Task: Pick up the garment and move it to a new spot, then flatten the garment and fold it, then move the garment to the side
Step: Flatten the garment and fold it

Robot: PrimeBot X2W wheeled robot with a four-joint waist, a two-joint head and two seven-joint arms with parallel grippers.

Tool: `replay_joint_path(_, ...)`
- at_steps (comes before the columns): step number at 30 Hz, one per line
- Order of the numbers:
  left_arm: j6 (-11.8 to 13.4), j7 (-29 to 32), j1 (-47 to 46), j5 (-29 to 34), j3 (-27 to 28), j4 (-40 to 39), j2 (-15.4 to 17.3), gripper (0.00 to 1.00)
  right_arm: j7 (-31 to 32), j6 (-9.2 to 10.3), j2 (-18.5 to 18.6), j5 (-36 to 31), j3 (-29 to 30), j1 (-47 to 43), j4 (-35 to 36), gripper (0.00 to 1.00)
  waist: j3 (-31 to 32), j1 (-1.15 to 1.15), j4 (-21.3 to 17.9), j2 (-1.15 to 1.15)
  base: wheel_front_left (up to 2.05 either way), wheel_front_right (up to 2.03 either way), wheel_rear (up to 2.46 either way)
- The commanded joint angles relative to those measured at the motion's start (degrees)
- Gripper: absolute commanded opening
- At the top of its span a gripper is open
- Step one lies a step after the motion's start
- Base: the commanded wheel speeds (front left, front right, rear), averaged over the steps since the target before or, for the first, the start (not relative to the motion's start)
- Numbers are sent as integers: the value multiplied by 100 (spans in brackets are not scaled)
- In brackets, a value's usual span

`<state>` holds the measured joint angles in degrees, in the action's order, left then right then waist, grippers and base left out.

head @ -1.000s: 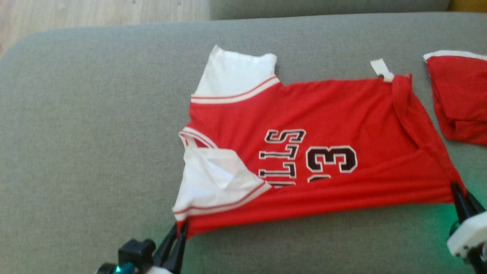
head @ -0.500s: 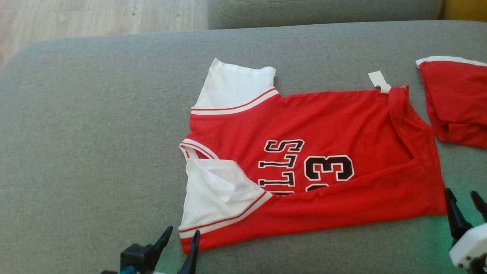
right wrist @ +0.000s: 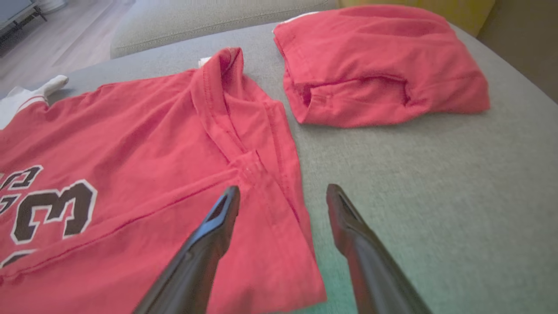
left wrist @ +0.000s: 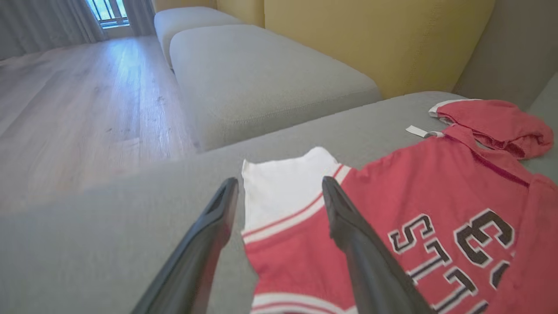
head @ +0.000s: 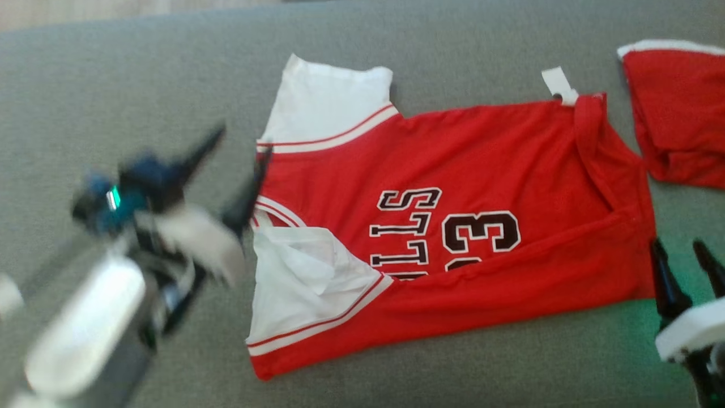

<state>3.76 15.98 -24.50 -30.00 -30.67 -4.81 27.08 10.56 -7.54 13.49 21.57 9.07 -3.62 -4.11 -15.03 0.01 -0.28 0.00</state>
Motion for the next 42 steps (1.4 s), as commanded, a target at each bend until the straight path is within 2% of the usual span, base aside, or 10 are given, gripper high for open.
replay_joint_path(1, -188, 206, -569, -139, 332, 41, 237, 100, -43, 5, 167, -50, -139, 255, 243, 100, -323, -1, -190, 0, 0, 0, 0)
replay_joint_path(5, -704, 1081, -1744, -475, 295, 731, 305, 100, -83, 5, 208, -24, -249, 539, 291, 100, -671, -1, -399, 0, 0, 0, 0)
replay_joint_path(11, -942, 1912, -2861, -749, 205, 1626, 288, 100, -146, 5, 216, -7, -363, 809, 274, 100, -1004, -1, -659, 0, 0, 0, 0)
replay_joint_path(18, -1061, 2325, -3683, -933, 55, 2735, 214, 100, -254, 5, 171, 22, -466, 1017, 185, 100, -1288, -1, -1030, 0, 0, 0, 0)
replay_joint_path(23, -1092, 2465, -3880, -934, -91, 3245, 310, 100, -357, 5, 136, 62, -488, 1066, 97, 100, -1410, -1, -1239, 0, 0, 0, 0)
replay_joint_path(36, -1114, 2269, -4039, -845, -287, 3703, 604, 100, -522, 5, 48, 90, -518, 1138, -90, 100, -1608, -1, -1420, 0, 0, 0, 0)
replay_joint_path(37, -1115, 2250, -4045, -835, -308, 3728, 604, 97, -527, 5, 51, 91, -515, 1142, -101, 100, -1614, -1, -1419, 0, 0, 0, 0)
replay_joint_path(39, -1117, 2237, -4052, -841, -352, 3763, 595, 40, -530, 5, 63, 99, -509, 1161, -126, 100, -1626, -1, -1413, 0, 0, 0, 0)
replay_joint_path(40, -1118, 2231, -4055, -856, -373, 3767, 583, 4, -527, 5, 88, 86, -521, 1177, -133, 100, -1633, -1, -1405, 0, 0, 0, 0)
replay_joint_path(42, -1120, 2176, -4070, -913, -401, 3743, 541, 0, -515, 5, 139, 81, -543, 1228, -125, 100, -1645, -1, -1368, 0, 0, 0, 0)
